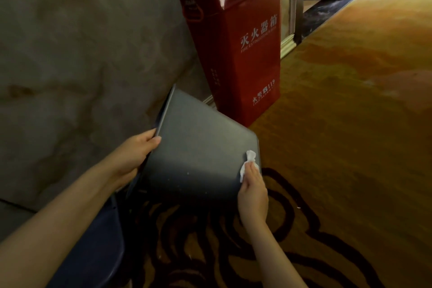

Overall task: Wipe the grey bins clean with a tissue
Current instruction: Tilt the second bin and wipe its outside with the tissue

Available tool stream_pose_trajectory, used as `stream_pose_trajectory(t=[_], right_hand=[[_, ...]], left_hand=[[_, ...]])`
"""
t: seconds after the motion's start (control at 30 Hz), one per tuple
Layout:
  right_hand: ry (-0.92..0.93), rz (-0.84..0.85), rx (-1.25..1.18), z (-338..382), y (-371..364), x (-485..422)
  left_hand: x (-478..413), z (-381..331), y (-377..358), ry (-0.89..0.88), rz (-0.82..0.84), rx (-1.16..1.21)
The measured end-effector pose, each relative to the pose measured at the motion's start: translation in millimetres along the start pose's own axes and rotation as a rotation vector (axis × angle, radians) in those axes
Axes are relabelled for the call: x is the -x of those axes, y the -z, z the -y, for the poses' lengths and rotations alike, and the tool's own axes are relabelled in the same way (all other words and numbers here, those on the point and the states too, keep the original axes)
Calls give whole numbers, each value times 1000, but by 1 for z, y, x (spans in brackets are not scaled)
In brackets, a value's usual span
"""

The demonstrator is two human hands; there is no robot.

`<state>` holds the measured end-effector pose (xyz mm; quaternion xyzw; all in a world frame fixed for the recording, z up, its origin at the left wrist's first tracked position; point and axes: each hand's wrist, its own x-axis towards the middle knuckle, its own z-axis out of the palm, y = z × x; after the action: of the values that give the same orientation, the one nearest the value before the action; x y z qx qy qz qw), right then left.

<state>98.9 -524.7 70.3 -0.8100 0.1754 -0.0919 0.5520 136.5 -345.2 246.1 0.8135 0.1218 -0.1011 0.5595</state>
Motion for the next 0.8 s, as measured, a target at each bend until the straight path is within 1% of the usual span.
stream_pose_trajectory(t=[0.07, 0.13, 0.2, 0.27, 0.3, 0.4, 0.47, 0.57, 0.67, 0.73, 0.8], right_hand=[[-17, -4, -14, -2, 0, -3], [-14, -21, -18, 1, 0, -4], [51, -14, -68, 11, -3, 1], [190, 27, -121, 29, -10, 12], [279, 48, -104, 42, -14, 19], [535, 83, -91, 83, -32, 37], [603, 90, -98, 109, -39, 42], [605, 97, -102, 122, -39, 39], [608, 72, -88, 109, -32, 34], [498, 19, -93, 86, -25, 25], [262, -36, -104, 55, -16, 13]], left_hand=[[-2, -2, -2, -1, -34, 28], [-3, -8, -6, 9, -29, 57], [-6, -11, -10, 16, -31, 82], [-8, -14, -13, 21, -60, 104], [-9, -15, -14, 25, -70, 114], [-10, -18, -17, 41, -25, 144], [-11, -20, -18, 53, -4, 156], [-12, -23, -22, 48, 8, 166], [-9, -26, -27, 55, 47, 156], [-10, -26, -28, 41, 42, 128], [-11, -27, -29, 48, 20, 118]])
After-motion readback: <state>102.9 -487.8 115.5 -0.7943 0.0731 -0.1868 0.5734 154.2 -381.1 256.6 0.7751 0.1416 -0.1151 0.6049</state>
